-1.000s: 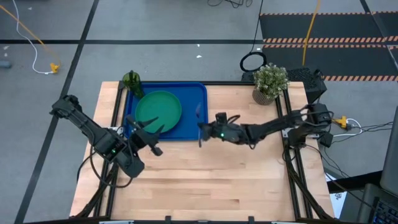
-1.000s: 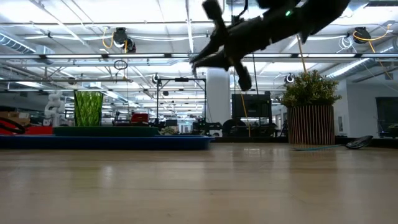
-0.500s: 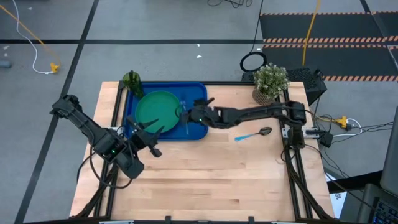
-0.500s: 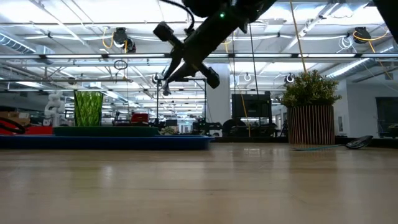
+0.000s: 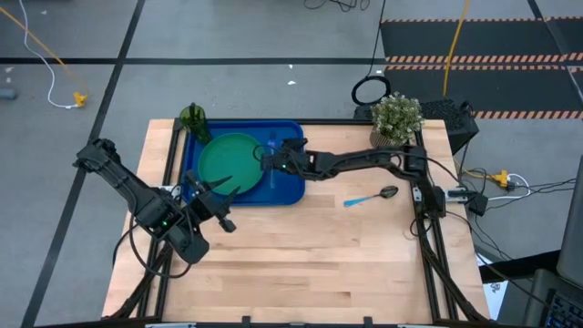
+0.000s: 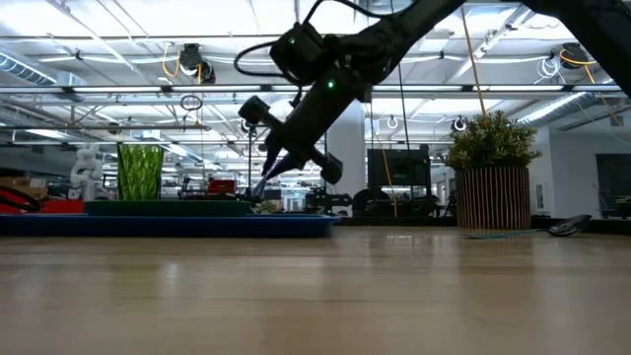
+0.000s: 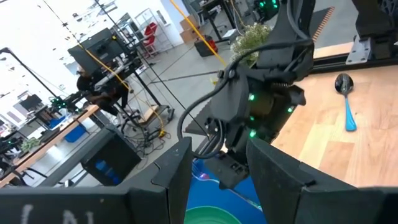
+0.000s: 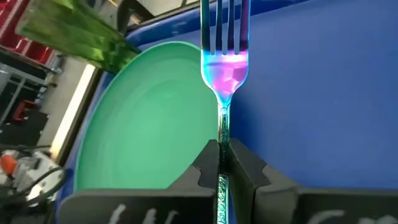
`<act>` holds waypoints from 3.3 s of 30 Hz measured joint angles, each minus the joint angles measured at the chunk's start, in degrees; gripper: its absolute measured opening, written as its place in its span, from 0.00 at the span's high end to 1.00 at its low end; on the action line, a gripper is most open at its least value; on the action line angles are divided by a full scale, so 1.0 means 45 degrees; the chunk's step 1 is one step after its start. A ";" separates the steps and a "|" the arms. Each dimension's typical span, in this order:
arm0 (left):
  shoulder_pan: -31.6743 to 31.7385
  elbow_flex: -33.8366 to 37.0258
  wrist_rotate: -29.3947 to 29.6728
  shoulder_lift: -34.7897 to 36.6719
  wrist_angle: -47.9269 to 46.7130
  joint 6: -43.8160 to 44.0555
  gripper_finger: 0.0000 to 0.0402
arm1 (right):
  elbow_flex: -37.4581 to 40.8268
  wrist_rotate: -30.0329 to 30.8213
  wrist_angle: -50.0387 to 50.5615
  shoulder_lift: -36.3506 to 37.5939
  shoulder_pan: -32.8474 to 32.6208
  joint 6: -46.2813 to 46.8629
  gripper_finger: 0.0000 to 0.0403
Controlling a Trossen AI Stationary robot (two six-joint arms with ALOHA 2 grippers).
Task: Pick and place plate/cup/fork/spoon on tray
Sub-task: Put the blue fork on the blue serving tray to the right of the green plate
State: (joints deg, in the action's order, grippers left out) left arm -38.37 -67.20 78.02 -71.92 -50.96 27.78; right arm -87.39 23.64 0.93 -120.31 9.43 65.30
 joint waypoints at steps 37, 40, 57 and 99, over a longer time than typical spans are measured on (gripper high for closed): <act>0.0024 0.0000 -0.0003 0.0000 0.0053 -0.0060 0.61 | 0.0005 -0.1656 0.1310 -0.0806 0.0641 0.0894 1.00; 0.0024 0.0000 -0.0003 0.0000 0.0097 -0.0060 0.61 | 0.0005 -0.1661 0.1361 -0.0801 0.0674 0.0908 1.00; 0.0024 0.0005 -0.0020 -0.0001 0.0349 -0.0138 0.61 | 0.0003 -0.2591 0.1003 -0.1374 0.0877 0.0860 0.98; 0.0020 0.0005 -0.0768 0.0000 0.0326 -0.0046 0.61 | 0.0019 -0.6506 0.3940 0.0961 0.0546 -1.0341 0.91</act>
State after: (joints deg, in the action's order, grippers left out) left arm -38.28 -67.18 74.56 -71.92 -49.49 27.57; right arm -87.31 -5.64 18.66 -115.99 11.89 18.76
